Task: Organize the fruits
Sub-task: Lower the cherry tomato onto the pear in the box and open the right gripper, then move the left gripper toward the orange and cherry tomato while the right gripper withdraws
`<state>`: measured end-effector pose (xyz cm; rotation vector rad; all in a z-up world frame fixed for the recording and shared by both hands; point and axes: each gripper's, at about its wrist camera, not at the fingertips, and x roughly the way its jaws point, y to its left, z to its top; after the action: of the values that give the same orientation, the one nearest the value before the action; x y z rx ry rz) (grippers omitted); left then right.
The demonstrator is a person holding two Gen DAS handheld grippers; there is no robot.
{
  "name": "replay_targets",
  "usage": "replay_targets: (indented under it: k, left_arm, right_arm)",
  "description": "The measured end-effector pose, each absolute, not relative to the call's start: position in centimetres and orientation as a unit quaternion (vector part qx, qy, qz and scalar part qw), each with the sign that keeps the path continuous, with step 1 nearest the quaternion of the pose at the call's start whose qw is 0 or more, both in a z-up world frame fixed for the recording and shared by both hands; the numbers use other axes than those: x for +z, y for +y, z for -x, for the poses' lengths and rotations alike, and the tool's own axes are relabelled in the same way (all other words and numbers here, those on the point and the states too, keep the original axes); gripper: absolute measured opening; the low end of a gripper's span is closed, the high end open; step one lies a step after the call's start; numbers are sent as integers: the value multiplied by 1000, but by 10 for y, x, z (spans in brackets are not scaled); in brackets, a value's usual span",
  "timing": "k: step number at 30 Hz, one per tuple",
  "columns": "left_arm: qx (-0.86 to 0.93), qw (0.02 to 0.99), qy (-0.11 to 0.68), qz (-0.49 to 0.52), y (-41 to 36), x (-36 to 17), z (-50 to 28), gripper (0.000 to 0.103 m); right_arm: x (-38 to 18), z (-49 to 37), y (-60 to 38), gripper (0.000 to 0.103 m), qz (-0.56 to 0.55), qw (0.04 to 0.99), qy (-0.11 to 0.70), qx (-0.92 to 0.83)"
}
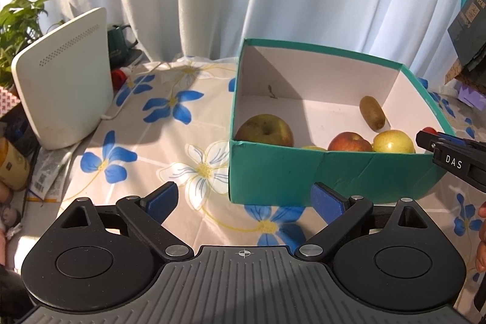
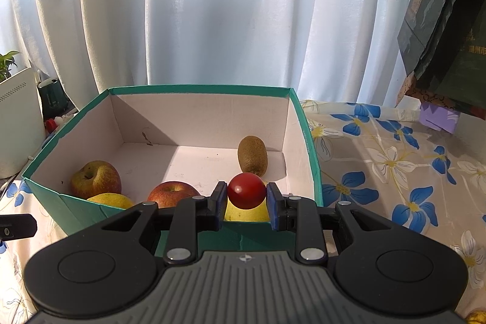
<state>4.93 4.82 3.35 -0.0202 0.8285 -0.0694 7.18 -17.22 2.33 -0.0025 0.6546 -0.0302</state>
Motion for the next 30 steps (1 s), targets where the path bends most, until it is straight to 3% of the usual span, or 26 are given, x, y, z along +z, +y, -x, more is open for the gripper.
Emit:
replay_targets:
  k: [9, 14, 30]
  left_arm:
    - [-40, 914, 404, 11, 48, 34, -47, 98]
    - [-47, 913, 404, 9, 47, 35, -44, 99]
    - [-93, 900, 425, -12, 37, 27, -26, 100]
  right_arm:
    - [25, -69, -173, 63, 0, 947, 320, -21]
    - [27, -65, -173, 73, 1, 948, 319, -27]
    - [50, -28, -178, 81, -8, 955, 295, -39]
